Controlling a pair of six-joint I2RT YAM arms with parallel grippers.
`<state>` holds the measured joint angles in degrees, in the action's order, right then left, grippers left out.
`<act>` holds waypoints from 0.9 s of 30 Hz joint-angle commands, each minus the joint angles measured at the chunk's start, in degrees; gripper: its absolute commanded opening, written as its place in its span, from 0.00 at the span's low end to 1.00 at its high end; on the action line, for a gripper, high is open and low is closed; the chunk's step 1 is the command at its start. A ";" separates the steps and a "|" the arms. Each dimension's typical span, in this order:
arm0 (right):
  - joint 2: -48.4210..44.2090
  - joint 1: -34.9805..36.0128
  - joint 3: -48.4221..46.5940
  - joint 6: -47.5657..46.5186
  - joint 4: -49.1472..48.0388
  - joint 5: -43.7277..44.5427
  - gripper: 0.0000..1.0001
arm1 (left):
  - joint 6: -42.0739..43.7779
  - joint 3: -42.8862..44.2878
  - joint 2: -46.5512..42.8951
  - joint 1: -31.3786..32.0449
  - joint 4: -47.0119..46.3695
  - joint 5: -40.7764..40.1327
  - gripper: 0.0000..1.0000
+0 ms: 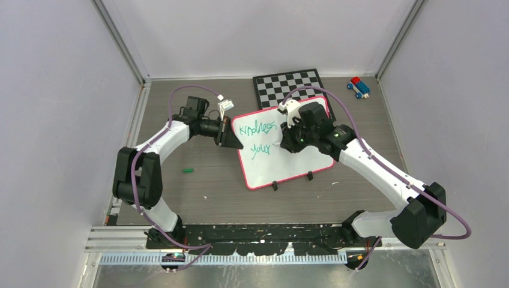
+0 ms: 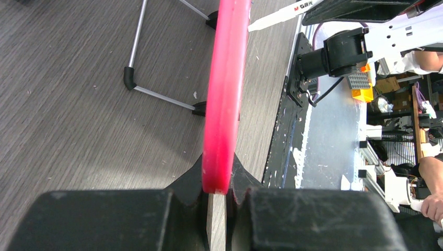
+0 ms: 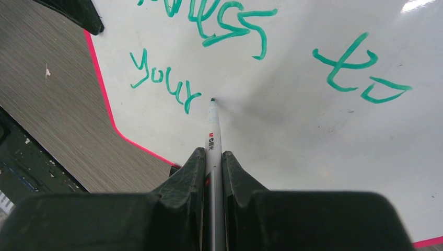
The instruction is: Write a sentence on the whiteboard
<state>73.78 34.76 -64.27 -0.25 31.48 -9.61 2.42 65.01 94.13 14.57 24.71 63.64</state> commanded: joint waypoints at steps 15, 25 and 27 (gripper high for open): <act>2.47 1.45 -2.89 0.00 -2.02 0.43 0.00 | 0.57 -0.49 -1.50 0.29 -1.43 -0.80 0.00; 0.77 1.38 -1.23 -1.31 -0.90 4.30 0.00 | 0.47 -0.46 -1.62 0.29 -1.46 -0.70 0.00; 0.13 1.41 -0.98 -1.56 -0.77 4.72 0.00 | 0.51 -0.50 -1.66 0.29 -1.42 -0.66 0.00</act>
<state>75.85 36.21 -65.14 -0.40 31.46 -8.80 2.39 64.90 94.06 14.57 24.60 63.61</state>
